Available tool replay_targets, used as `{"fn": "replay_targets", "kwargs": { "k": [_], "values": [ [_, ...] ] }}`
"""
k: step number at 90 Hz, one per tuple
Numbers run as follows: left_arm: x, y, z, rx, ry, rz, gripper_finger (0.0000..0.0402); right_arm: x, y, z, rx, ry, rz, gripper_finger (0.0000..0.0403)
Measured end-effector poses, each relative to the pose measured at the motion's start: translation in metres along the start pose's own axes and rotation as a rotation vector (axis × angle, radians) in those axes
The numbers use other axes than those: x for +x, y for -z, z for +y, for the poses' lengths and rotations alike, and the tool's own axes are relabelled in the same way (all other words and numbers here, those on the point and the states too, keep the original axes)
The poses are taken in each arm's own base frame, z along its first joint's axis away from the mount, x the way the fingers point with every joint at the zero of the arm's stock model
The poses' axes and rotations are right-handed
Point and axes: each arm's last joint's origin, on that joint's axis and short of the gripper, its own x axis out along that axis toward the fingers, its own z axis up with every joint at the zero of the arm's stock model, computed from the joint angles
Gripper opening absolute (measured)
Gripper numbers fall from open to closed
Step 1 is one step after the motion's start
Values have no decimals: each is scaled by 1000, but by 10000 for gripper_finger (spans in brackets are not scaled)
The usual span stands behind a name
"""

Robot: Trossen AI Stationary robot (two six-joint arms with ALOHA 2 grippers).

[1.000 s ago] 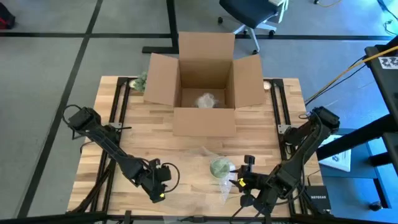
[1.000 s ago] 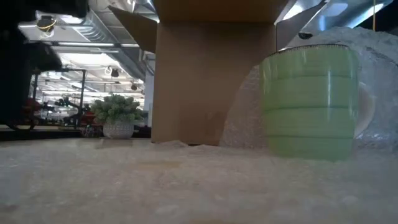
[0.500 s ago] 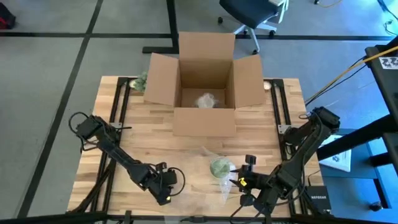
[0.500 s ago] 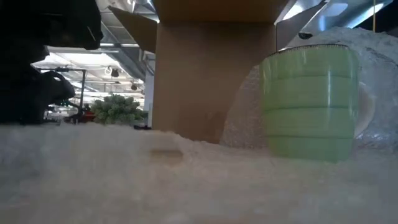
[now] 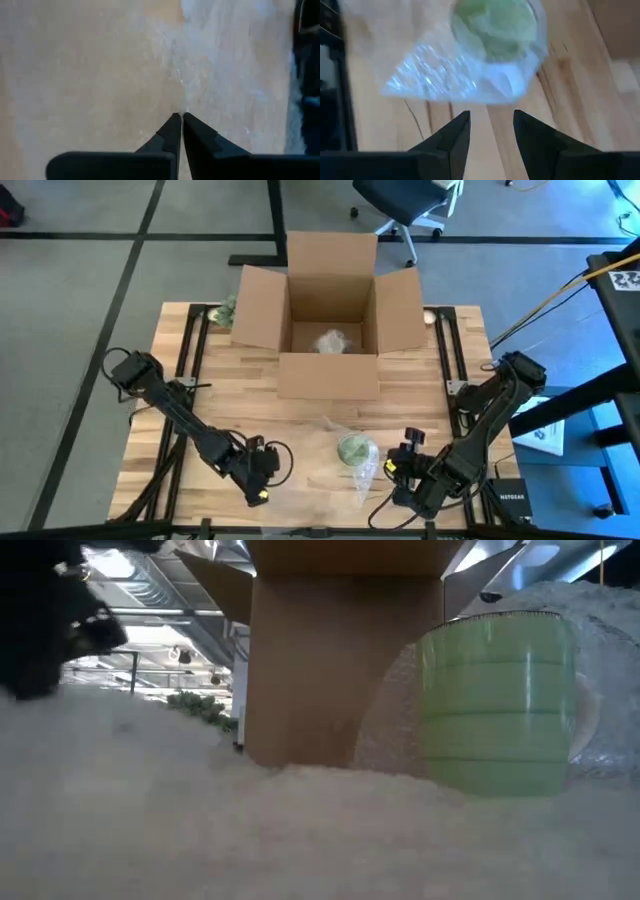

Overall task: Wrap mug
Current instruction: Wrap the green mug with bubble wrap

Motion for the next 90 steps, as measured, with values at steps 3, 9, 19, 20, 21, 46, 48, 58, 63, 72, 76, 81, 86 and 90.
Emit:
{"fn": "replay_targets", "kwargs": {
  "k": [3, 9, 19, 20, 21, 46, 48, 58, 63, 72, 76, 81, 86, 90],
  "values": [
    [-5, -4, 1, 3, 6, -23, 0, 1, 0, 0, 2, 2, -5, 138],
    [-13, -11, 4, 6, 13, -65, 0, 7, 4, -1, 4, 5, -14, 138],
    [-23, -22, 9, 16, 24, -124, 0, 24, 13, -5, 10, 8, 1, 138],
    [-24, -23, 9, 16, 28, -135, 0, 27, 15, -5, 12, 6, 0, 138],
    [-25, -25, 9, 17, 32, -145, 0, 29, 16, -5, 15, 3, -1, 138],
    [-38, -72, 6, 104, 144, -446, 0, 78, 32, -22, 59, 2, -83, 138],
    [-38, -75, 7, 109, 145, -466, 0, 80, 31, -22, 57, -4, -93, 138],
    [-30, -89, 13, 123, 134, -538, 0, 90, 26, -23, 35, -56, -123, 138],
    [-24, -95, 17, 123, 126, -564, 0, 93, 24, -23, 30, -88, -137, 138],
    [-12, -104, 21, 116, 143, -602, 0, 96, 20, -21, 30, -131, -175, 138],
    [-5, -106, 22, 114, 161, -613, 0, 96, 19, -19, 29, -143, -196, 138],
    [1, -110, 23, 109, 181, -632, 0, 95, 17, -17, 26, -159, -218, 138],
    [5, -112, 25, 106, 184, -646, 0, 94, 16, -16, 25, -165, -237, 138],
    [9, -114, 26, 105, 179, -653, 0, 94, 15, -16, 19, -168, -253, 138]
  ]
}}
